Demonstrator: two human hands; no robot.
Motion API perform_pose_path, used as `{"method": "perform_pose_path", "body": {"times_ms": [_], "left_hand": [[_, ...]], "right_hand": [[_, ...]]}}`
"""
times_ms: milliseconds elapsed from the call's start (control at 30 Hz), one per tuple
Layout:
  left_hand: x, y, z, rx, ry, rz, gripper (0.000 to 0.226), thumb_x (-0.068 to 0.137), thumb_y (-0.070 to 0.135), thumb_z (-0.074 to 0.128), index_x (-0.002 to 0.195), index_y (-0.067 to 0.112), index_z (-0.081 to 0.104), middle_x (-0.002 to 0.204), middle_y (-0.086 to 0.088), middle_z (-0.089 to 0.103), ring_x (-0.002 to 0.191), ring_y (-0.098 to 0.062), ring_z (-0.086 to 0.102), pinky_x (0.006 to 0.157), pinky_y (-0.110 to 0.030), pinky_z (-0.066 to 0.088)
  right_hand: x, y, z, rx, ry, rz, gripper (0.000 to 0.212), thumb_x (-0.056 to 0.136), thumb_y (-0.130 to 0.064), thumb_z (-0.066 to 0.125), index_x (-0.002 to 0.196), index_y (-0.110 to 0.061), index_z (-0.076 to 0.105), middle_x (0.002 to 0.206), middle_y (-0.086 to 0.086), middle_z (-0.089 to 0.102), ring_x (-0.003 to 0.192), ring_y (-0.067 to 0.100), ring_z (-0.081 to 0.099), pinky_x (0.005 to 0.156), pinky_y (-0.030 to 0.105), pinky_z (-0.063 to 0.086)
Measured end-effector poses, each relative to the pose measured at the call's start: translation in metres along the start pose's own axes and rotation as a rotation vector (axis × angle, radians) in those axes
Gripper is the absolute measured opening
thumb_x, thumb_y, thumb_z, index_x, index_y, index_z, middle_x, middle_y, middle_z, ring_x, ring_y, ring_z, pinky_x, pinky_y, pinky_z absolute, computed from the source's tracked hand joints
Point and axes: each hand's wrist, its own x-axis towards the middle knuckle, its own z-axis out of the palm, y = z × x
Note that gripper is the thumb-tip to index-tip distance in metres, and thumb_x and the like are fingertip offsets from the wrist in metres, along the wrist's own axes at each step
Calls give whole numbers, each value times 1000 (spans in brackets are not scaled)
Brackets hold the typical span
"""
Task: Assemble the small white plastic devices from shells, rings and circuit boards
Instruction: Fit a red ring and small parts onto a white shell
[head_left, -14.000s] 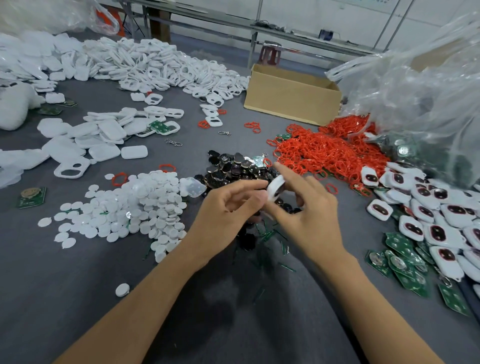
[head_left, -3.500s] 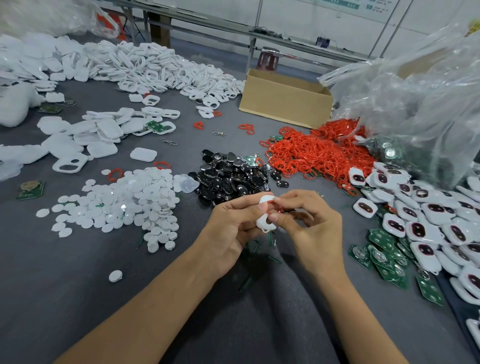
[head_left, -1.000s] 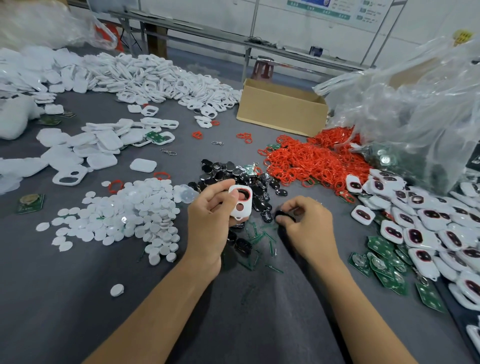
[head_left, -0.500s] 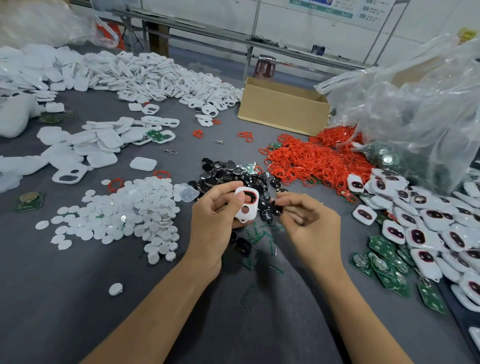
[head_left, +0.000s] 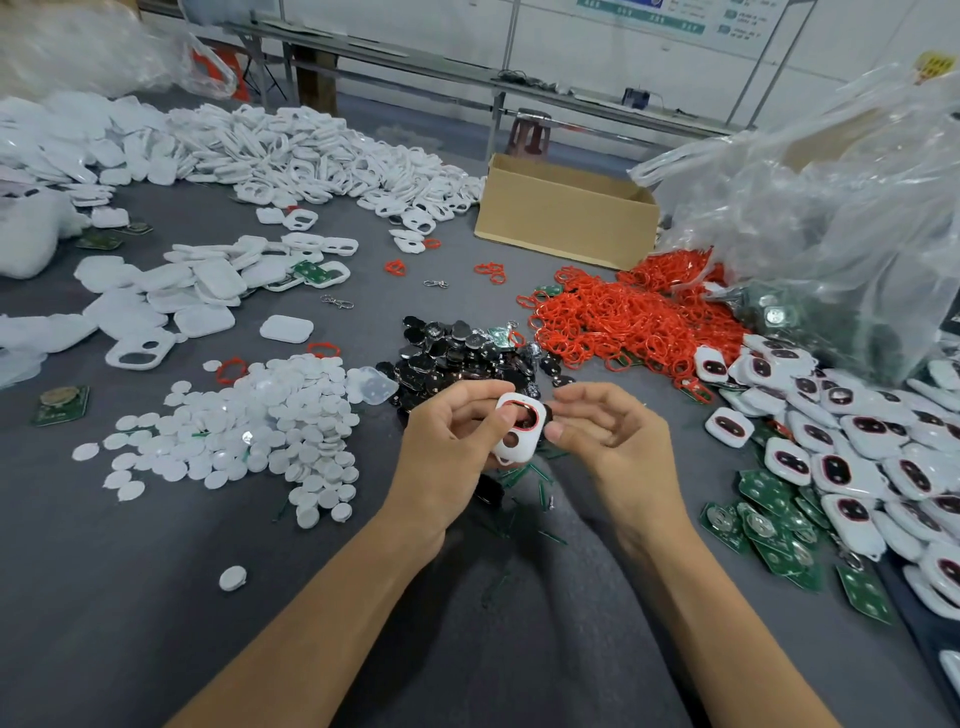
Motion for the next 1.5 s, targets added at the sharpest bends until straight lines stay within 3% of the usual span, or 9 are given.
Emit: {"method": "perform_pose_path", "body": {"times_ms": [133, 333, 500, 667, 767, 867, 1133, 1333, 1500], "left_hand": [[0, -1, -1, 59, -43, -3, 18, 91, 8, 65, 97, 24, 70, 87, 1, 75, 72, -8, 66, 72, -35, 58], [0, 1, -2, 64, -61, -22, 20, 87, 6, 69, 98, 23, 71, 88, -3, 75, 71, -9, 67, 74, -38, 59], [-1, 1, -1, 56, -76, -31, 22, 86, 2, 69, 96, 21, 71, 83, 0, 75, 67, -8, 68, 65, -30, 59], [0, 1, -1, 63, -10, -11, 25, 86, 0, 67, 95, 23, 71, 83, 0, 75, 65, -8, 66, 70, -38, 57], [-1, 1, 0, 66, 12, 0, 24, 86, 1, 69, 97, 23, 71, 84, -2, 75, 69, -12, 67, 72, -42, 57], [-2, 1, 1, 55, -8, -20, 23, 85, 3, 71, 98, 21, 72, 84, -4, 75, 73, -14, 68, 78, -47, 57], [-1, 4, -2, -142, -93, -129, 23, 88, -4, 63, 102, 13, 70, 89, -7, 74, 74, -15, 70, 67, -27, 59], [-1, 1, 2, 124, -6, -17, 30, 90, -6, 59, 95, 21, 70, 93, -6, 74, 81, -15, 69, 78, -37, 60], [0, 3, -3, -133, -89, -108, 24, 84, -3, 67, 101, 14, 71, 93, -11, 74, 78, -16, 70, 71, -29, 60]], "right_hand": [[-1, -2, -1, 12, -38, 21, 31, 78, 17, 63, 93, -10, 65, 76, 6, 74, 65, 13, 67, 58, 20, 53], [-3, -4, -2, -62, -74, -10, 31, 80, 15, 62, 94, -12, 67, 83, 6, 75, 76, 13, 69, 72, 20, 53], [-3, -5, -1, -66, -66, 6, 33, 79, 16, 64, 96, -12, 67, 85, 4, 75, 75, 14, 70, 69, 21, 55], [-6, -9, -1, 99, -77, 63, 25, 84, 14, 58, 99, -4, 64, 94, 12, 74, 76, 18, 70, 69, 24, 55], [-7, -8, 0, 13, -90, 89, 23, 73, -9, 75, 95, -8, 69, 90, 12, 74, 77, 17, 68, 72, 22, 54], [-6, -5, 3, -43, -64, 116, 22, 68, -7, 79, 88, -10, 72, 82, 9, 74, 72, 15, 66, 69, 20, 53], [-7, -4, 1, 179, -93, 242, 36, 65, -13, 76, 101, -10, 72, 89, 17, 72, 76, 25, 69, 74, 31, 56], [-8, -4, 4, 48, -86, 167, 27, 73, -3, 74, 100, -11, 71, 79, 16, 71, 71, 24, 67, 72, 31, 54], [-7, -7, 1, 247, -105, 263, 33, 66, -11, 73, 99, -10, 72, 87, 16, 73, 73, 23, 68, 70, 29, 54]]}}
